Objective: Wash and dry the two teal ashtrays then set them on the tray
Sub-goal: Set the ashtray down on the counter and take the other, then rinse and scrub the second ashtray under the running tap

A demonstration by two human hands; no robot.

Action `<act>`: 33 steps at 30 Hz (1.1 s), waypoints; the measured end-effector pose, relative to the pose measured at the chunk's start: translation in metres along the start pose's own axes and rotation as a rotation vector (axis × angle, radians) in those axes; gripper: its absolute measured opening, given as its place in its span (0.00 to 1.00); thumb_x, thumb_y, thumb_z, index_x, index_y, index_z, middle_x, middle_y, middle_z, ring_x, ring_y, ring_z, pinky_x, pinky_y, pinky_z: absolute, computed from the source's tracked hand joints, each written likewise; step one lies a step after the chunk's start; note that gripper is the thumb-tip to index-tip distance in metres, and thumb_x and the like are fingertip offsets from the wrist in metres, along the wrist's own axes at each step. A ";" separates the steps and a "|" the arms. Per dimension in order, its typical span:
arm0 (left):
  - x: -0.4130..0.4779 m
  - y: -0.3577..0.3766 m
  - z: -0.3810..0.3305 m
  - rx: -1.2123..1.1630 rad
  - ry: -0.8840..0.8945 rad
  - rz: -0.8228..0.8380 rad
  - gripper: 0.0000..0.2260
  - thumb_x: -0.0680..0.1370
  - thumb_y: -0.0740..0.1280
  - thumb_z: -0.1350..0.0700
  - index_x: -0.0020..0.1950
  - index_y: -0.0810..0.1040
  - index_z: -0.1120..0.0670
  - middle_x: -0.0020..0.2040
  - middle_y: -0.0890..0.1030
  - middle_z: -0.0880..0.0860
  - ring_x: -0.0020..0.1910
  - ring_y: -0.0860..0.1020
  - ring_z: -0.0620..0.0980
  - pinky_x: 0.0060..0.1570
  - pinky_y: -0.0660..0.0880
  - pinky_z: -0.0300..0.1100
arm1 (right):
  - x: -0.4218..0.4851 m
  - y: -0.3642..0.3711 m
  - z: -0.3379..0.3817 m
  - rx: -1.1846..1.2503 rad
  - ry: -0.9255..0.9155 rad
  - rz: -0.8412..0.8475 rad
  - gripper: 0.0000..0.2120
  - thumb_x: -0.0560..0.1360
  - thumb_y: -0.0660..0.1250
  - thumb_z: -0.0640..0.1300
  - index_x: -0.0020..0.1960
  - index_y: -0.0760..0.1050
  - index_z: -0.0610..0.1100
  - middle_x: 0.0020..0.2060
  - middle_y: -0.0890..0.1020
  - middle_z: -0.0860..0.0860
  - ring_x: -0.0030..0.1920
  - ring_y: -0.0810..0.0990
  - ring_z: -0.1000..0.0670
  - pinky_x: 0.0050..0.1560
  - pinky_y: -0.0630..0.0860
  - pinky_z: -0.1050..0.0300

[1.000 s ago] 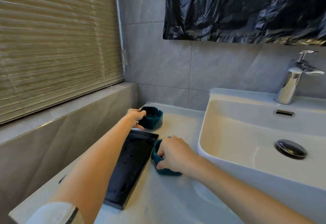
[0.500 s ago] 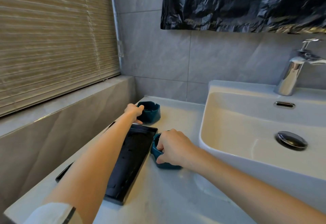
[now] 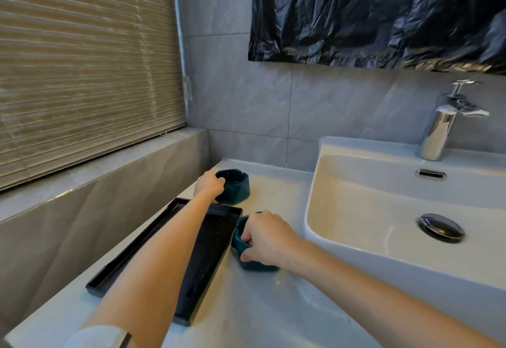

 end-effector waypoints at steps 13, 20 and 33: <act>-0.060 -0.074 -0.061 -0.338 0.298 0.093 0.17 0.81 0.60 0.57 0.70 0.71 0.53 0.66 0.75 0.54 0.62 0.74 0.53 0.54 0.75 0.45 | -0.012 -0.045 0.016 0.063 0.004 -0.129 0.21 0.68 0.74 0.43 0.25 0.65 0.43 0.24 0.64 0.50 0.29 0.63 0.48 0.26 0.59 0.57; -0.101 -0.109 -0.084 -0.652 0.205 0.116 0.22 0.75 0.66 0.43 0.67 0.72 0.48 0.64 0.76 0.50 0.63 0.73 0.52 0.62 0.70 0.51 | -0.039 -0.120 0.044 0.111 -0.194 -0.360 0.25 0.69 0.72 0.42 0.26 0.56 0.45 0.23 0.59 0.51 0.28 0.56 0.50 0.29 0.57 0.53; -0.209 -0.057 -0.193 -0.758 0.268 0.563 0.12 0.78 0.67 0.53 0.58 0.76 0.58 0.54 0.82 0.60 0.45 0.83 0.52 0.38 0.81 0.39 | -0.139 -0.201 -0.035 -0.373 -0.142 -0.574 0.05 0.76 0.65 0.45 0.45 0.80 0.47 0.33 0.73 0.54 0.40 0.69 0.49 0.35 0.61 0.56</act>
Point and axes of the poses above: each hand's wrist, its own x-axis towards the middle knuckle, its own y-axis out of the palm, z = x × y, the point moved 9 cm from there along x, towards the middle knuckle
